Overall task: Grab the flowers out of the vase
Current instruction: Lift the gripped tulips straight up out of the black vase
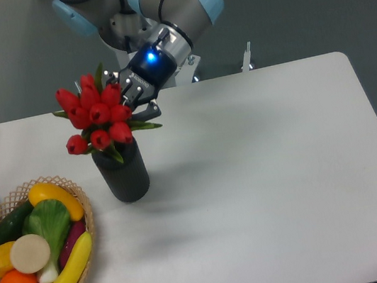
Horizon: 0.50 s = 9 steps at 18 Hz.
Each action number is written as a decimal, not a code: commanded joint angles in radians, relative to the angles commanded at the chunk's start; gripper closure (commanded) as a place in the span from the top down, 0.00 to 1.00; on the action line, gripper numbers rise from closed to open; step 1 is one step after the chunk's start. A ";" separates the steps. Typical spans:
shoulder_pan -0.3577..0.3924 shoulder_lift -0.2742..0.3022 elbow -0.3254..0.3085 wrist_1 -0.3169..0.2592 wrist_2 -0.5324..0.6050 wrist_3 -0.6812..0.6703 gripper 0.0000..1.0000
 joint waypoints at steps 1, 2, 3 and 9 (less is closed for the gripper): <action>0.000 0.002 0.000 0.000 -0.002 -0.002 0.12; 0.003 0.006 0.000 0.000 -0.005 -0.002 0.12; 0.012 0.009 0.002 0.000 -0.015 -0.003 0.12; 0.037 0.014 0.037 -0.003 -0.055 -0.069 0.12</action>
